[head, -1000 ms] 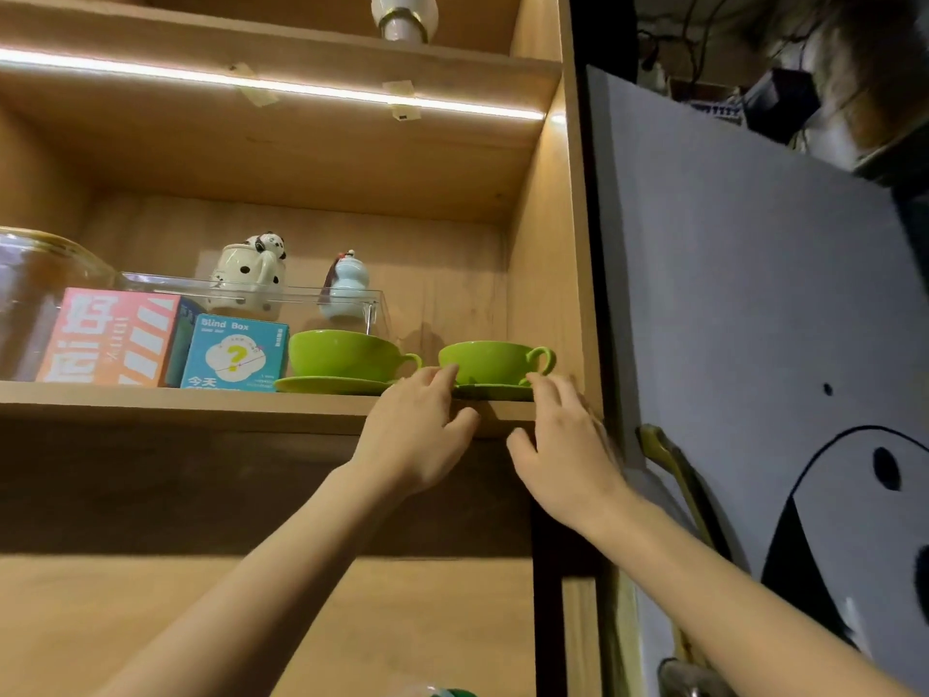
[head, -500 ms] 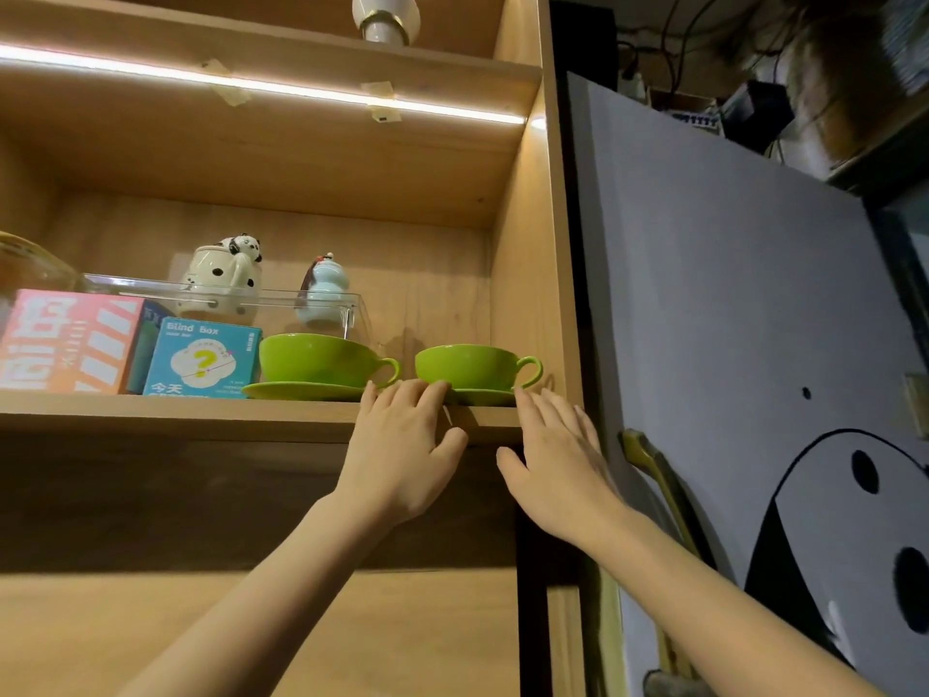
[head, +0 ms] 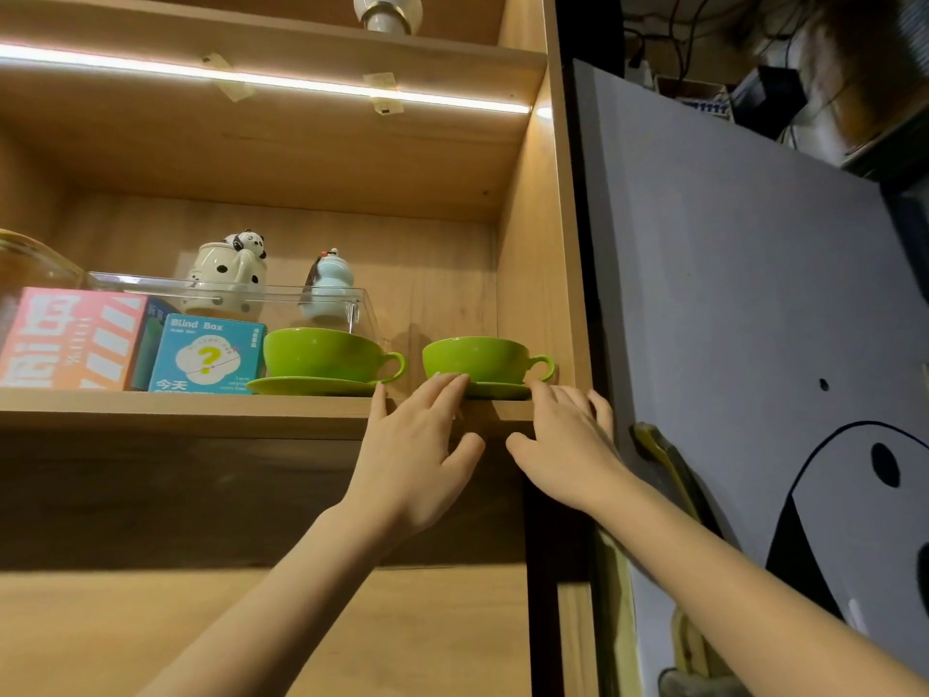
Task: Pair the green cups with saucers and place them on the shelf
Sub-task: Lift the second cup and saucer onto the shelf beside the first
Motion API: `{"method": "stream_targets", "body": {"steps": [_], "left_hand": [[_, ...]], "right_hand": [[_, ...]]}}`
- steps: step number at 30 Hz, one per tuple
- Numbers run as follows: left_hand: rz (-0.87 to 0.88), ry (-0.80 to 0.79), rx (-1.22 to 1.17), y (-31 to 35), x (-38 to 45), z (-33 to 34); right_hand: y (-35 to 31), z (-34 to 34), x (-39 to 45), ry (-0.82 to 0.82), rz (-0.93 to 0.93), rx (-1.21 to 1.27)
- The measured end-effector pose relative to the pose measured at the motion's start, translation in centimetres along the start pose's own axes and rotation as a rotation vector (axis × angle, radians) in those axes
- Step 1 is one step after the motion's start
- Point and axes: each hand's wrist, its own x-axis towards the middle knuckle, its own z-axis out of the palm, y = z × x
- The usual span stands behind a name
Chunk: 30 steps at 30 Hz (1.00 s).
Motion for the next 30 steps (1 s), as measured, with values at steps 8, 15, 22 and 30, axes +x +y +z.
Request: {"method": "stream_targets", "body": {"steps": [8,15,22,30], "left_hand": [[0.037,0.033,0.021,-0.4,-0.3,0.5],[0.073,0.036,0.025,-0.7,-0.6,0.7],[0.091,0.001,0.063,-0.7,-0.6,0.9],[-0.003,0.265,0.097,-3.8,-1.7,-1.7]], "right_hand": [[0.2,0.1,-0.2,0.031,-0.001,0.014],[-0.3,0.1,0.0,0.016,0.019,-0.015],[-0.9,0.3,0.1,0.043,0.074,-0.014],[-2.5,0.8,-1.0,0.256,-0.073,0.093]]}}
